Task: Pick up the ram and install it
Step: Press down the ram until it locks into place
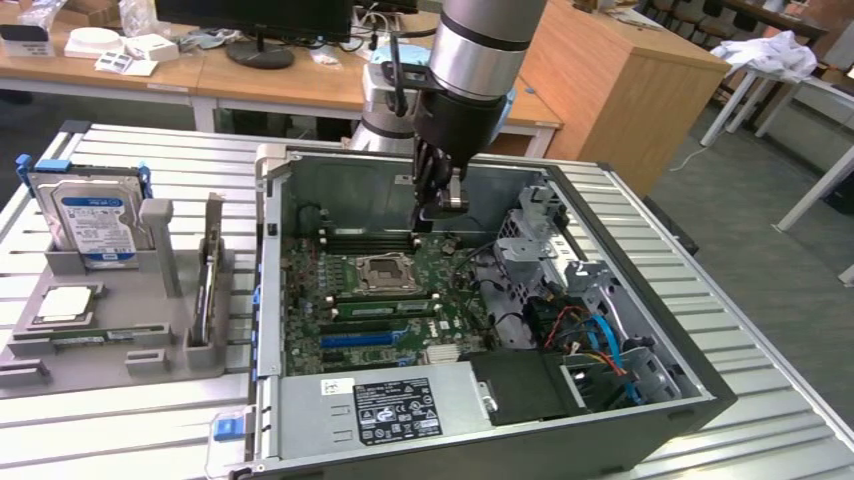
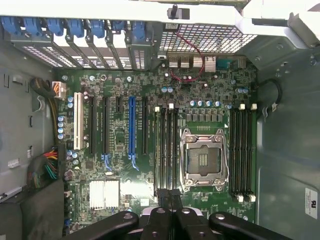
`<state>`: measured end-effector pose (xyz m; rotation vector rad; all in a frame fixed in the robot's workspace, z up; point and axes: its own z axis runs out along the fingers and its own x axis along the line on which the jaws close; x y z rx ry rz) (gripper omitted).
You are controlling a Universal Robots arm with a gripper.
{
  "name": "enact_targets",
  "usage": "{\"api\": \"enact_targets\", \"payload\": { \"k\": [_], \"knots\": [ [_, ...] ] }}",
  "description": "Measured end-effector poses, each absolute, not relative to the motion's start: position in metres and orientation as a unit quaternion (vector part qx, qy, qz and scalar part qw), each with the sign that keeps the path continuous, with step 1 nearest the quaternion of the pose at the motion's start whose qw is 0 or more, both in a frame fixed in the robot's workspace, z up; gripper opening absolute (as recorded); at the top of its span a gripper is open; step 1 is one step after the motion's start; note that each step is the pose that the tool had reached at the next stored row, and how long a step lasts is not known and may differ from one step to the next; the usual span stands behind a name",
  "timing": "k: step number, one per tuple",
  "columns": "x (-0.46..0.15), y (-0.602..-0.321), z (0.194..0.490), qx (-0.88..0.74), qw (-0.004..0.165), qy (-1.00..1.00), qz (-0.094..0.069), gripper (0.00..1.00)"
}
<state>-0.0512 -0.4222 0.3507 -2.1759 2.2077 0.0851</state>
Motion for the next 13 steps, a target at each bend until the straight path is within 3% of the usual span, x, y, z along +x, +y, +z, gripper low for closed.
{"api": "enact_targets", "payload": {
  "k": [13],
  "knots": [
    [-0.0512,-0.4222,0.3505,-0.618,0.023,0.785,0.025,0.11]
  ]
}}
